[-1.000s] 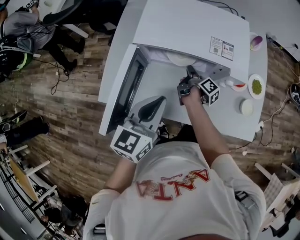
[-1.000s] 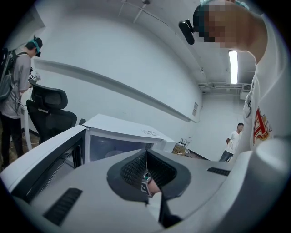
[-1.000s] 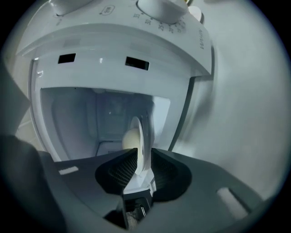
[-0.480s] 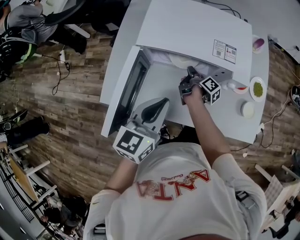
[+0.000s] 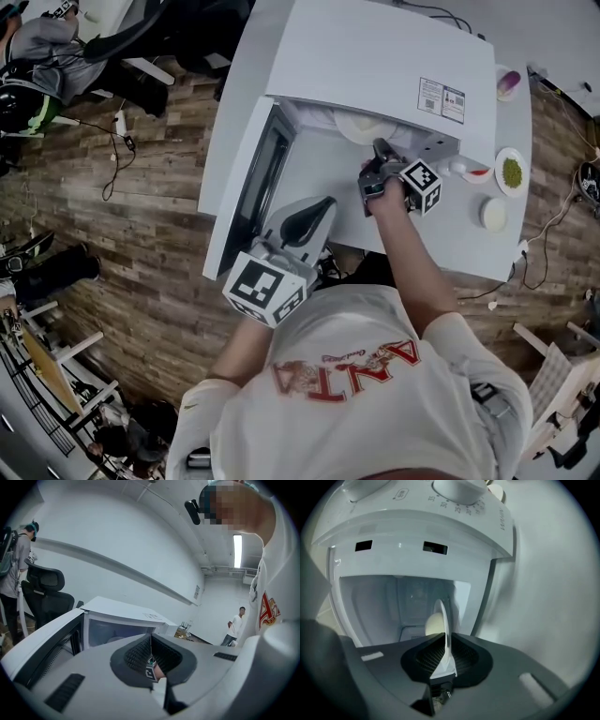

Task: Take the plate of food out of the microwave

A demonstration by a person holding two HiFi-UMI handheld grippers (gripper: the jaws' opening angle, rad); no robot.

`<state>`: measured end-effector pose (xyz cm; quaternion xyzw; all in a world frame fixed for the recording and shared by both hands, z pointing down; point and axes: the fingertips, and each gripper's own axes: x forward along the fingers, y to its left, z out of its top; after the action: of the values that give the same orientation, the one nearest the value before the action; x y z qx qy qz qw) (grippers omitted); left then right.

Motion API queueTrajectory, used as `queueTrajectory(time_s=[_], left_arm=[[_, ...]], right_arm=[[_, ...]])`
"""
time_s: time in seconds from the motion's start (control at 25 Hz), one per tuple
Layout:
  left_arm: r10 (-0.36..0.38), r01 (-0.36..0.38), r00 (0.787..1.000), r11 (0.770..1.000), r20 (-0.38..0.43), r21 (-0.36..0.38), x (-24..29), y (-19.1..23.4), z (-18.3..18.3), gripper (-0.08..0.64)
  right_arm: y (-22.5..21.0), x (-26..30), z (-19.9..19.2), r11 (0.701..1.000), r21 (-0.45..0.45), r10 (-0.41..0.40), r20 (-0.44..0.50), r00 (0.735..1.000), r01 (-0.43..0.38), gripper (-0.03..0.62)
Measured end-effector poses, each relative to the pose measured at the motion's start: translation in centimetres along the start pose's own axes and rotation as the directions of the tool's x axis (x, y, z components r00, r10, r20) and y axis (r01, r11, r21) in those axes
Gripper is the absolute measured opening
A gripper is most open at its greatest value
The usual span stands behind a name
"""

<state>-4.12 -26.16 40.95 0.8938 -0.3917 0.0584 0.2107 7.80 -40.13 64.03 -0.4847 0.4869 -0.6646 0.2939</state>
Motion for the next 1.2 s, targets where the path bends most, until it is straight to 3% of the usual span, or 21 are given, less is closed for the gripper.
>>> queueTrajectory(time_s=[0.4, 0.68, 0.92, 1.2], left_arm=[[0.001, -0.001, 1.0, 1.0, -0.001, 0.014, -0.5, 0.0, 0.1, 0.009], [-0.011, 0.011, 1.0, 1.0, 0.002, 0.019, -0.9, 0.1, 0.6, 0.009], [-0.036, 0.035, 0.999, 0.999, 0.022, 0.028, -1.5, -0.1, 0.6, 0.009], [-0.099, 0.097, 0.995, 0.994, 0.027, 0.051, -2.2, -1.8, 0.5, 0.009]], right_arm=[[0.0, 1.3, -0.2, 0.999, -0.027, 0.037, -0.006, 0.999, -0.037, 0.019], [0.9, 0.5, -0.3, 0.994, -0.031, 0.109, 0.003, 0.994, -0.109, 0.017], [1.7, -1.8, -1.0, 0.987, -0.033, 0.157, -0.007, 0.988, -0.157, 0.017], [1.0, -6.8, -3.7, 0.987, -0.081, 0.131, -0.083, 0.988, -0.137, 0.017]])
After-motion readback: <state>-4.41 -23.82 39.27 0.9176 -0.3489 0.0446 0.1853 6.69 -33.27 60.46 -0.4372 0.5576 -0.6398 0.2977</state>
